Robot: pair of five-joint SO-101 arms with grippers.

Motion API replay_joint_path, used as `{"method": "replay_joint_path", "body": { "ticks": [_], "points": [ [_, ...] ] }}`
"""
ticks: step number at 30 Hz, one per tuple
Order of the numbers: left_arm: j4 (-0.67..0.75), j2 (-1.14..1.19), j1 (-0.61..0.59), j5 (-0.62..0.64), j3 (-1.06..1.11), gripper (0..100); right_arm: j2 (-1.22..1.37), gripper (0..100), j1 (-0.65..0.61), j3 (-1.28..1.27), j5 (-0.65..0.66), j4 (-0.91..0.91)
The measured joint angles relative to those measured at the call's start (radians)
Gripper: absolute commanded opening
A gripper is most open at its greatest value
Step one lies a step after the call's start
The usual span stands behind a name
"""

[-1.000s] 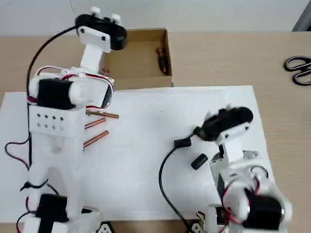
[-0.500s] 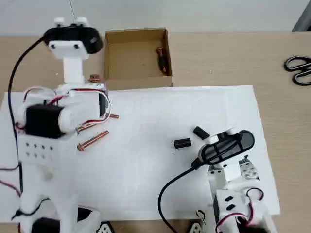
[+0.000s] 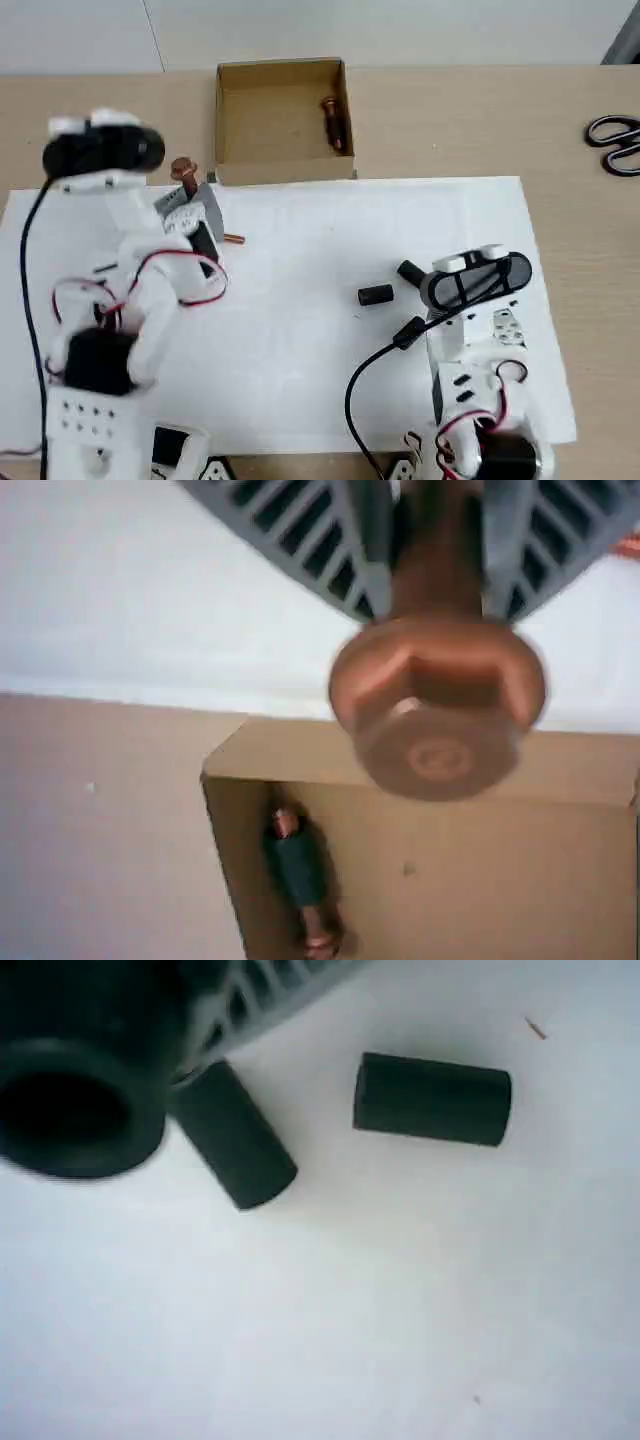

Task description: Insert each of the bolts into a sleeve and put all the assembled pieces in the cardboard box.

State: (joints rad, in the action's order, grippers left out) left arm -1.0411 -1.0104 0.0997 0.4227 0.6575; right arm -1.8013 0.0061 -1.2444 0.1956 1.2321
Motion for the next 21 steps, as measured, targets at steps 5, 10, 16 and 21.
{"method": "replay_joint_path", "body": {
  "ticks": [5,10,16,21],
  "points": [
    [0.117,-0.14,0.0,0.043,0.187,1,0.0,0.2,-0.095,-0.083,-0.015,-0.066],
    [0.178,-0.23,0.0,0.077,0.307,1,0.0,0.2,-0.227,-0.158,-0.054,-0.183],
    [0.181,-0.304,0.003,0.138,0.316,1,0.0,0.2,-0.351,-0.203,-0.137,-0.285],
    [0.181,-0.361,0.08,0.203,0.316,1,0.0,0.2,-0.471,-0.203,-0.192,-0.295]
  ]
}}
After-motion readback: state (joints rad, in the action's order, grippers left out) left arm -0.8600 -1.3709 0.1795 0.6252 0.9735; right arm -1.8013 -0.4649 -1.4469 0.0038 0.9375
